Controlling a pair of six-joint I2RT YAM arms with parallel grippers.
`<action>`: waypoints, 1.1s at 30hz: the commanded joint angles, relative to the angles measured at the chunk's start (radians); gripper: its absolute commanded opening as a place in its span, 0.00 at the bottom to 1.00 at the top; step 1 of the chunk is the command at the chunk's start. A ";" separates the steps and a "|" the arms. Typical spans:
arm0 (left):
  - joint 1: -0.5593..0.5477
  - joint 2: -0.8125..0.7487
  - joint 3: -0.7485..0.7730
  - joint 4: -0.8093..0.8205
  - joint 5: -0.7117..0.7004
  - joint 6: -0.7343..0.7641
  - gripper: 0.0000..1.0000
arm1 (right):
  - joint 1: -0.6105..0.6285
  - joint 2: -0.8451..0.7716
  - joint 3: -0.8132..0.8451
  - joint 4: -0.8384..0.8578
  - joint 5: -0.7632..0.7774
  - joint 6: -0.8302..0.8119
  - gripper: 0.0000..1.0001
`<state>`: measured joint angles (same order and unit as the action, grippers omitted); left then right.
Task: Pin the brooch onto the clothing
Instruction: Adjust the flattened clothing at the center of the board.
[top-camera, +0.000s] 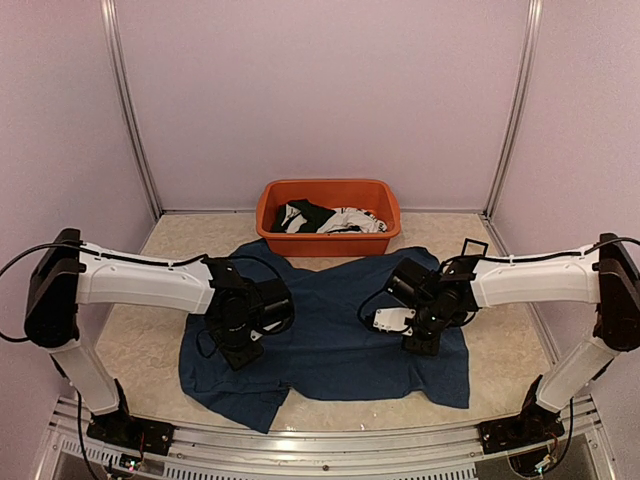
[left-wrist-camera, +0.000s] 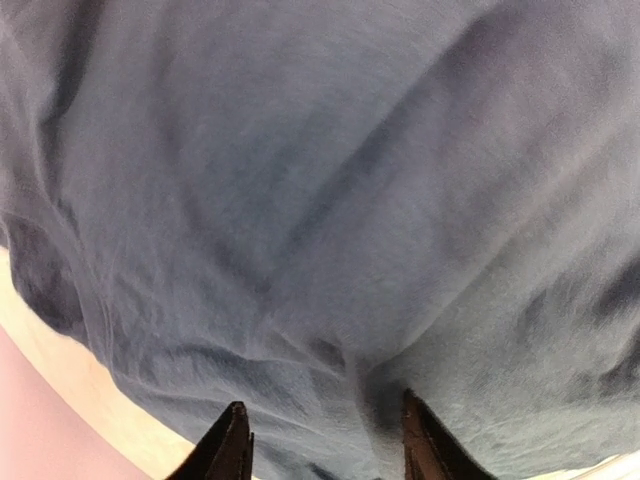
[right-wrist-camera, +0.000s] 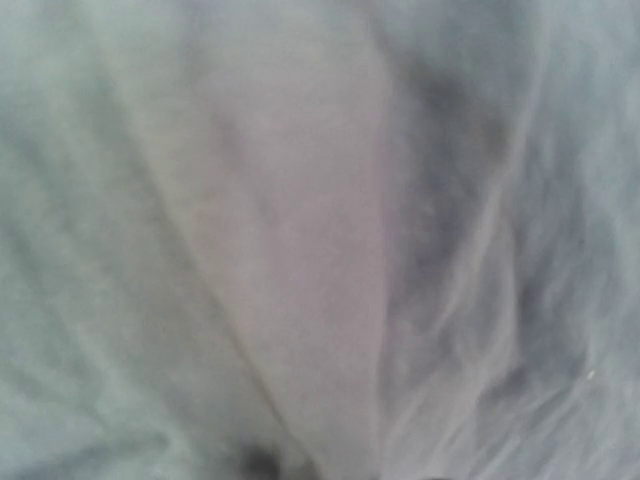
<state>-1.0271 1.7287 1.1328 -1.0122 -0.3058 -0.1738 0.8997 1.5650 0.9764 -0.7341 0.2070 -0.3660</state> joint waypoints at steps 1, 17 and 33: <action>0.001 -0.064 0.011 -0.001 -0.055 -0.032 0.65 | -0.005 -0.042 -0.020 -0.010 -0.006 0.001 0.51; 0.053 -0.351 0.057 0.069 -0.237 -0.202 0.99 | -0.534 -0.124 0.161 0.071 0.076 0.437 0.92; 0.055 -0.557 -0.067 0.200 -0.231 -0.202 0.99 | -0.791 0.164 0.272 0.283 0.021 0.673 0.68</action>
<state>-0.9756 1.1774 1.0740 -0.8413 -0.5304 -0.3668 0.1089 1.6520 1.2041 -0.5114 0.2577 0.2302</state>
